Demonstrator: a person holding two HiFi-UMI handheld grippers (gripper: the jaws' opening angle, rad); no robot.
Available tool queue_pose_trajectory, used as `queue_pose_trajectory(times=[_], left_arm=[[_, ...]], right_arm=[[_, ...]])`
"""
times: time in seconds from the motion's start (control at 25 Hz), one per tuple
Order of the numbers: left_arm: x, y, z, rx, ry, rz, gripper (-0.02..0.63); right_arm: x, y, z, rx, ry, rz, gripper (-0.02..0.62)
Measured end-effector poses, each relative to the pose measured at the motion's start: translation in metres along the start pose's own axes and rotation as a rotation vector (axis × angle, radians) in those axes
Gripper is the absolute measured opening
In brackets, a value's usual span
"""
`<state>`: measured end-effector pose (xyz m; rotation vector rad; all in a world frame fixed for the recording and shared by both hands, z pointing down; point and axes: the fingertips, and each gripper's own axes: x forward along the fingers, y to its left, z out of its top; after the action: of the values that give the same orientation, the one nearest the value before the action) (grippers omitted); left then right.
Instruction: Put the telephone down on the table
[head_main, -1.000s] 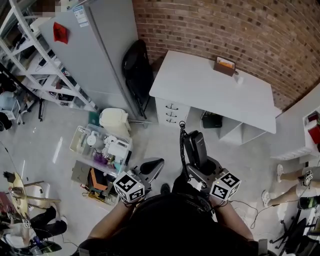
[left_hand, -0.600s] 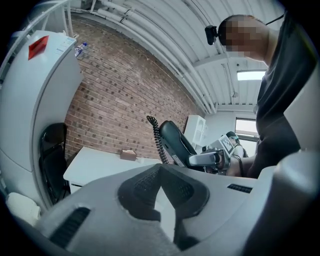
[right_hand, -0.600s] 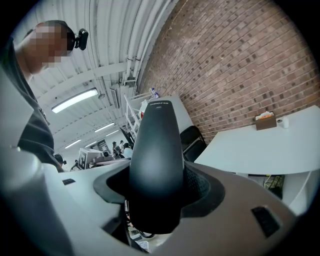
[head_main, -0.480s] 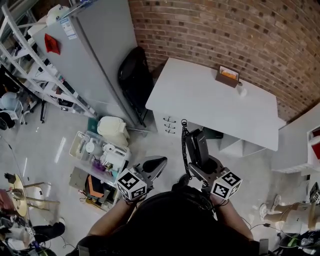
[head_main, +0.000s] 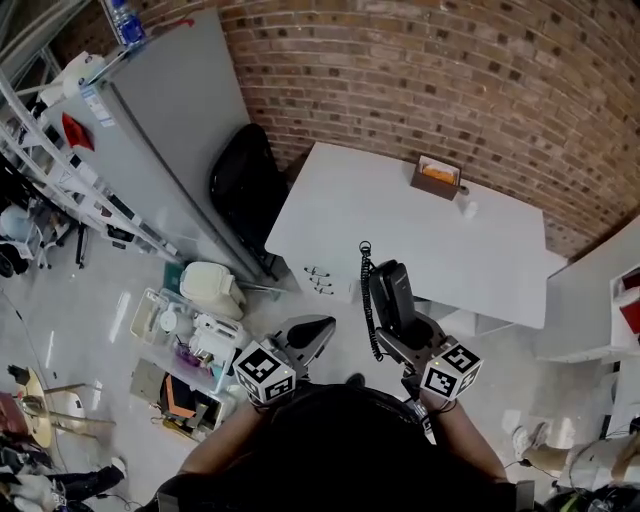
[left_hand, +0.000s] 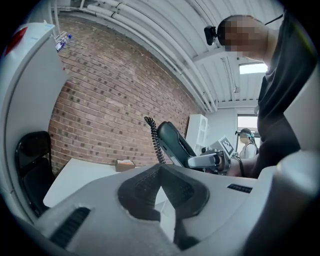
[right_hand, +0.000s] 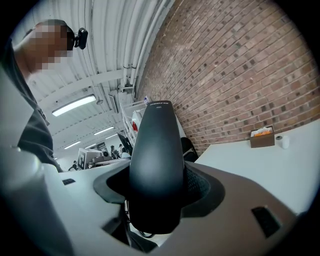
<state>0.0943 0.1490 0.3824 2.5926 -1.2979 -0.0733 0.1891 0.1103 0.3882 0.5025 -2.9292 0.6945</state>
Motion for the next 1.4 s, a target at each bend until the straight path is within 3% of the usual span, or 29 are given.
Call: queue_pose_trajectory(times=[0.52, 0.76, 1.08, 1.4], left_arm=[[0.074, -0.004, -0.002, 0.004, 0.045, -0.140, 0.008], [0.087, 0.013, -0.001, -0.008, 0.054, -0.186, 0.008], [0.101, 0.060, -0.001, -0.041, 0.073, -0.233, 0.008], [0.109, 0.154, 0.023, -0.034, 0.063, -0.266, 0.008]], right_arm=[[-0.036, -0.057, 0.011, 0.056, -0.057, -0.127, 0.270], [-0.029, -0.067, 0.017, 0.068, -0.078, -0.178, 0.270], [0.011, -0.088, 0.021, 0.096, -0.066, -0.221, 0.270], [0.093, -0.118, 0.049, 0.091, -0.075, -0.257, 0.270]])
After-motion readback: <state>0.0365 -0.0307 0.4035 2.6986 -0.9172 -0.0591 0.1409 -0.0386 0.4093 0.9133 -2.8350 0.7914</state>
